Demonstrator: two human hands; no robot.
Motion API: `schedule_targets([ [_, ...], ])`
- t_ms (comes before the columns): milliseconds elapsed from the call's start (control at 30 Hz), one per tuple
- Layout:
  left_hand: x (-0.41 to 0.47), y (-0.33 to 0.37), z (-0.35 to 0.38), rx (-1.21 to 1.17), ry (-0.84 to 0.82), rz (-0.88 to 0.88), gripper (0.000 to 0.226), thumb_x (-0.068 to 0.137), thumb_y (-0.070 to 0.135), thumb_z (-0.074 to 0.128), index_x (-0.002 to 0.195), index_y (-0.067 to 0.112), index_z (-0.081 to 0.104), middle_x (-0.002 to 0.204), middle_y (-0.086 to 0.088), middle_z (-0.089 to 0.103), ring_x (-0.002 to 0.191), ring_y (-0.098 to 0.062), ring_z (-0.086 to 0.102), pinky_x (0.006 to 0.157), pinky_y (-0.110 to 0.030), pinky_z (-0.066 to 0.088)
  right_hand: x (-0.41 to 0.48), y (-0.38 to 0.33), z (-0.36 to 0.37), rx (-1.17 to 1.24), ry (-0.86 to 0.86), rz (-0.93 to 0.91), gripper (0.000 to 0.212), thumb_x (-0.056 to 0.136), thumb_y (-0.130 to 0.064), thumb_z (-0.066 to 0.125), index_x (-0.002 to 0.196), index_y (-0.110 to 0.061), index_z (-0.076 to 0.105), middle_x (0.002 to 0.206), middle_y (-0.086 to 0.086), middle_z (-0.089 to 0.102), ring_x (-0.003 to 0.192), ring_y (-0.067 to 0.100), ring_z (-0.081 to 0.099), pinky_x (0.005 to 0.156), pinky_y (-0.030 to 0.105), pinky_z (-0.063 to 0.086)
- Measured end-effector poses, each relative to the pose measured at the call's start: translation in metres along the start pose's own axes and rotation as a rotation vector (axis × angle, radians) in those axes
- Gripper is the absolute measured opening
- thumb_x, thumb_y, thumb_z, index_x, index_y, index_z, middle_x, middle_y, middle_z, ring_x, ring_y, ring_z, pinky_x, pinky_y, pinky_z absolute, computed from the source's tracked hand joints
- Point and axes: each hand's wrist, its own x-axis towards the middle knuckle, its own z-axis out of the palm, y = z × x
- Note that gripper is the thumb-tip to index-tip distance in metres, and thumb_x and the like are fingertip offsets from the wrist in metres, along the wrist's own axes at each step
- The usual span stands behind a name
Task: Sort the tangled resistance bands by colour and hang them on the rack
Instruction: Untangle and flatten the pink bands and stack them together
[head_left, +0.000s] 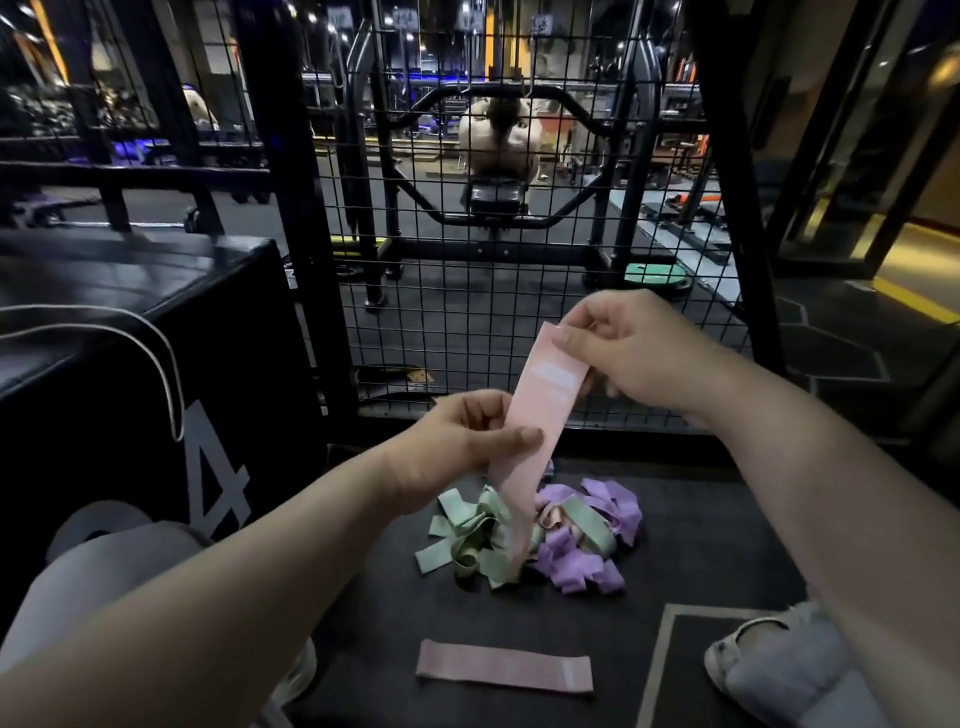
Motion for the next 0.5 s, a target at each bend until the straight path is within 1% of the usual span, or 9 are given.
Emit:
schedule_targets([
  [33, -0.002, -0.004, 0.000, 0.014, -0.008, -0.015, 0.043, 0.082, 0.018, 0.078, 0.112, -0.008, 0.060, 0.096, -0.014, 0.070, 0.088, -0.030, 0.063, 0.082, -0.044, 0.048, 0.001, 0.000, 0.000, -0.042, 0.058, -0.028, 0.016, 0.098, -0.033, 0.062, 0.092, -0.019, 0.068, 0.080, 0.001, 0.071, 0.058, 0.003, 0.059, 0.058, 0.029, 0.047],
  [100, -0.005, -0.013, -0.003, 0.049, -0.017, -0.044, 0.035, 0.081, 0.021, 0.079, 0.107, 0.000, 0.068, 0.096, -0.015, 0.071, 0.088, -0.032, 0.061, 0.080, -0.050, 0.045, 0.005, 0.002, -0.001, -0.071, 0.160, -0.068, 0.016, 0.099, -0.033, 0.061, 0.091, -0.020, 0.067, 0.081, -0.003, 0.066, 0.067, 0.007, 0.056, 0.064, 0.031, 0.048],
  [167, -0.010, -0.019, -0.006, 0.053, -0.025, -0.064, 0.023, 0.082, 0.022, 0.079, 0.100, 0.009, 0.073, 0.093, -0.015, 0.070, 0.082, -0.030, 0.062, 0.075, -0.043, 0.046, 0.008, 0.005, -0.002, -0.022, 0.232, -0.069, 0.015, 0.100, -0.031, 0.059, 0.090, -0.021, 0.065, 0.084, -0.001, 0.067, 0.068, 0.011, 0.056, 0.067, 0.034, 0.050],
  [233, -0.016, -0.022, -0.008, 0.053, -0.018, -0.100, 0.019, 0.082, 0.017, 0.077, 0.097, 0.006, 0.072, 0.086, -0.010, 0.071, 0.070, -0.020, 0.066, 0.064, -0.029, 0.052, 0.009, 0.010, -0.002, 0.052, 0.293, -0.034, 0.014, 0.101, -0.030, 0.058, 0.093, -0.021, 0.064, 0.091, 0.003, 0.069, 0.068, 0.013, 0.058, 0.067, 0.035, 0.051],
  [267, -0.019, -0.023, -0.011, 0.061, -0.011, -0.121, 0.019, 0.082, 0.013, 0.077, 0.097, 0.003, 0.071, 0.083, -0.010, 0.072, 0.066, -0.017, 0.066, 0.060, -0.025, 0.053, 0.011, 0.014, -0.003, 0.071, 0.332, -0.017, 0.014, 0.101, -0.030, 0.057, 0.095, -0.019, 0.065, 0.093, 0.004, 0.069, 0.073, 0.015, 0.060, 0.069, 0.034, 0.051],
  [333, -0.026, -0.028, -0.018, 0.081, 0.007, -0.174, 0.015, 0.083, 0.006, 0.077, 0.095, 0.002, 0.071, 0.083, -0.012, 0.073, 0.065, -0.019, 0.068, 0.061, -0.026, 0.055, 0.014, 0.025, -0.005, 0.098, 0.416, 0.014, 0.016, 0.101, -0.031, 0.057, 0.097, -0.018, 0.066, 0.097, 0.005, 0.070, 0.085, 0.020, 0.064, 0.076, 0.036, 0.053],
  [367, -0.029, -0.030, -0.023, 0.095, 0.016, -0.197, 0.014, 0.082, 0.006, 0.078, 0.094, 0.002, 0.072, 0.084, -0.014, 0.073, 0.067, -0.022, 0.068, 0.064, -0.028, 0.055, 0.016, 0.033, -0.006, 0.127, 0.449, 0.040, 0.016, 0.101, -0.032, 0.057, 0.093, -0.020, 0.065, 0.096, 0.005, 0.069, 0.087, 0.022, 0.065, 0.078, 0.037, 0.053],
  [433, -0.034, -0.036, -0.033, 0.129, 0.035, -0.225, 0.022, 0.078, 0.011, 0.080, 0.095, 0.000, 0.071, 0.087, -0.017, 0.071, 0.072, -0.027, 0.065, 0.069, -0.034, 0.052, 0.018, 0.048, -0.008, 0.184, 0.479, 0.102, 0.020, 0.101, -0.032, 0.057, 0.084, -0.023, 0.063, 0.090, 0.004, 0.068, 0.084, 0.023, 0.063, 0.076, 0.038, 0.052],
  [500, -0.036, -0.040, -0.041, 0.145, 0.095, -0.257, 0.023, 0.077, 0.011, 0.082, 0.091, -0.002, 0.068, 0.082, -0.018, 0.069, 0.065, -0.027, 0.065, 0.061, -0.032, 0.052, 0.019, 0.064, -0.008, 0.213, 0.485, 0.161, 0.022, 0.102, -0.030, 0.055, 0.081, -0.023, 0.062, 0.085, 0.003, 0.067, 0.079, 0.021, 0.061, 0.074, 0.037, 0.051],
])
